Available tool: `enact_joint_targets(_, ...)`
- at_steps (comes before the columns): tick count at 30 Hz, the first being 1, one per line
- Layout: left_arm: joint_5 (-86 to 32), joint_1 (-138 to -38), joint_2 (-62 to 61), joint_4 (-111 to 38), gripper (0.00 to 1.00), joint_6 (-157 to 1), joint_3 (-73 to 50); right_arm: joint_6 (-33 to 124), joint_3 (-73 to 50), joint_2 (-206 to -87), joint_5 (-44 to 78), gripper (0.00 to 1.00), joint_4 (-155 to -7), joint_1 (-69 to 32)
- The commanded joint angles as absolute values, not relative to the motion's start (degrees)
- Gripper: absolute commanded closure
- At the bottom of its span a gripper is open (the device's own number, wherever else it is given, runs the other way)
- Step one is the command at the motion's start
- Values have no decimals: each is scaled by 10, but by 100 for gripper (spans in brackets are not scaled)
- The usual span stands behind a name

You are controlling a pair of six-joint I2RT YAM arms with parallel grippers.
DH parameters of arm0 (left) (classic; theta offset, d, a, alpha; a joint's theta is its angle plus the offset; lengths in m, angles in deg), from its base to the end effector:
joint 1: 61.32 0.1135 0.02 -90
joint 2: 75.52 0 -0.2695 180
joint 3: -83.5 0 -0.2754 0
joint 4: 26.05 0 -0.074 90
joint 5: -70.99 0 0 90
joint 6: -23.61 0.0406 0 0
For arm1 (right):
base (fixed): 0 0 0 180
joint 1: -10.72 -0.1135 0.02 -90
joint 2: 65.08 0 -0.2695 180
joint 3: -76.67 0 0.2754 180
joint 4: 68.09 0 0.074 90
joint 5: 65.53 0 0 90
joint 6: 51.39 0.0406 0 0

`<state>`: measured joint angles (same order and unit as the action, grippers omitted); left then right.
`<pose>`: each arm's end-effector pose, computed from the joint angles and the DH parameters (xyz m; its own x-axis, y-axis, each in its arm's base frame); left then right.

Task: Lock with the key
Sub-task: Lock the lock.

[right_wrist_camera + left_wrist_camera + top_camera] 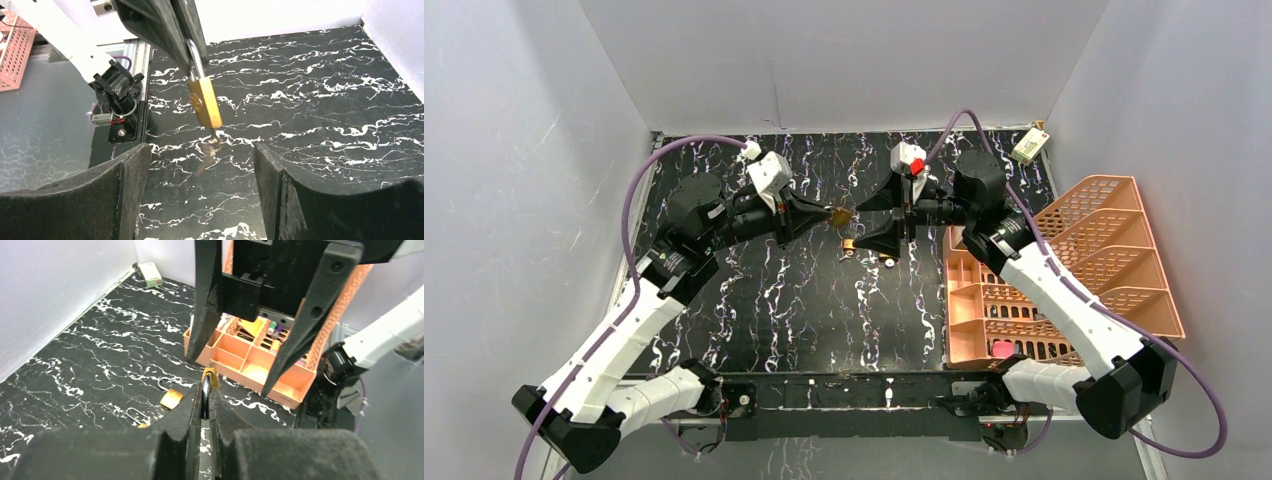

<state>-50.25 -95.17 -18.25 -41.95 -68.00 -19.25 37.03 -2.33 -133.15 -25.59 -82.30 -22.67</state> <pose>0.1889 -0.1520 0.4420 0.0336 -0.0515 -0.9981 0.9072 0.4206 0.0089 0.2247 0.1854 0.4100 -0.0204 -0.0346 -0.9992 -0.9934 0.1138 0.0163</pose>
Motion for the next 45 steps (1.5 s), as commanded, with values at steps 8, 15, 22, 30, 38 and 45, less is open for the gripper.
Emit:
enact_joint_targets(8, -596, -950, -204, -470, 100, -651, -138, 356, 67, -1251, -255, 19, -663, -226)
enact_joint_targets(15, -594, -950, -202, -456, 100, -656, -143, 376, 50, -1272, -271, 27, -666, -226)
enact_joint_targets(22, -579, -950, -206, -450, 100, -653, -142, 382, 43, -1287, -278, 35, -664, -226)
enact_joint_targets(30, -576, -950, -201, -436, 100, -653, -147, 402, 32, -1308, -295, 42, -656, -228)
enact_joint_targets(38, -574, -950, -195, -423, 100, -656, -150, 410, 27, -1321, -304, 48, -648, -234)
enact_joint_targets(45, -575, -950, -189, -418, 100, -656, -151, 413, 26, -1325, -306, 53, -643, -235)
